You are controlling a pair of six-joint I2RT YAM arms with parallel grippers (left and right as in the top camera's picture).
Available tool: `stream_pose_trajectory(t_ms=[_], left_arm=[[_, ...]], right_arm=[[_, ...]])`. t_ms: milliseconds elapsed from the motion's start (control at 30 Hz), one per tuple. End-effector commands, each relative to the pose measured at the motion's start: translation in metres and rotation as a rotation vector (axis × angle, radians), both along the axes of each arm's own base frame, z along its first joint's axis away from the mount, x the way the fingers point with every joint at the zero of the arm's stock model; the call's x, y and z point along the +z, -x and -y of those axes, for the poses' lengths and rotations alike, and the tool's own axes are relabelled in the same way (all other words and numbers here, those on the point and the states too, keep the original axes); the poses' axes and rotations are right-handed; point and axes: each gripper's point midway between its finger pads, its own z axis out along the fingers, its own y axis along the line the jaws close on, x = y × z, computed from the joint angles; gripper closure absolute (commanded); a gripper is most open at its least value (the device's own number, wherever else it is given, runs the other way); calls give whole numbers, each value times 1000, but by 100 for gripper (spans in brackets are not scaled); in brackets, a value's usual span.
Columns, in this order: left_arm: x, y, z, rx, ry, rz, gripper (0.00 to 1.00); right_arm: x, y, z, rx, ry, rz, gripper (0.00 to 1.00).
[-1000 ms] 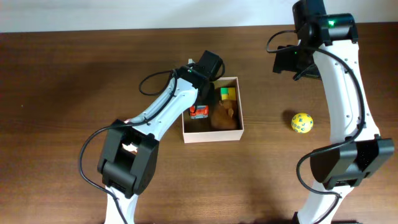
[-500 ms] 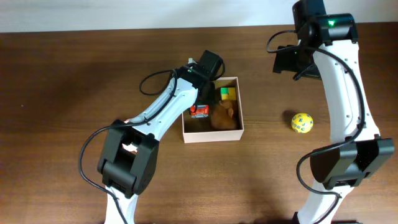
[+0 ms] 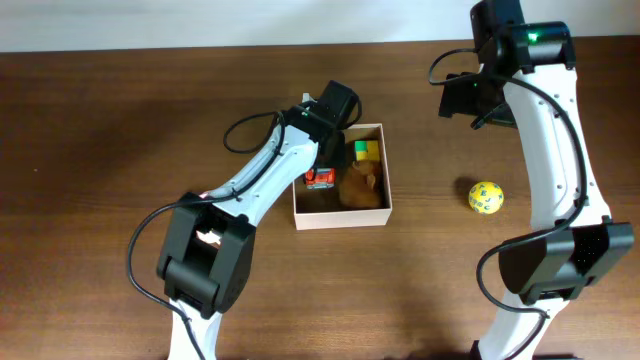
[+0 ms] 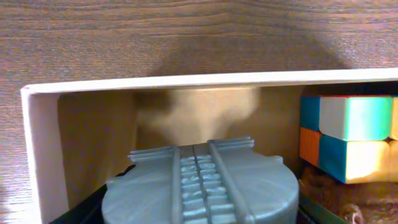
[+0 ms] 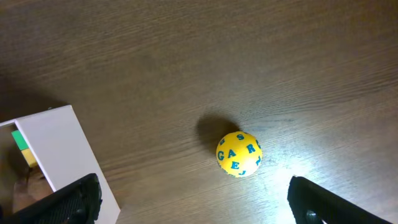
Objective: Pack container
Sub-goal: 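Lower the fire truck into the box's front-left area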
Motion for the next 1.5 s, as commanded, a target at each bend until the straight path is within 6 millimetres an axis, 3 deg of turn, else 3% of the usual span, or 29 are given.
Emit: stream_pose_trajectory(t_ms=[0,300,667,767,1167,1467], left_arm=[[-3,-3,-6,18,-21,6,47],[-3,-3,-6,17,-19,8,34],[-3,-4,-5,18,-18,11,33],[-3,-4,-5,18,-17,11,26],[-2,-6,-4,18,-14,20,25],[28,-22,-9,-4,-73,93,29]], right_arm=[[11,0,3,-8,12,33,1],[11,0,3,-8,12,33,1],[11,0,3,-8,12,33,1],[11,0,3,-8,12,33,1],[11,0,3,-8,12,33,1],[11,0,3,-8,12,32,1]])
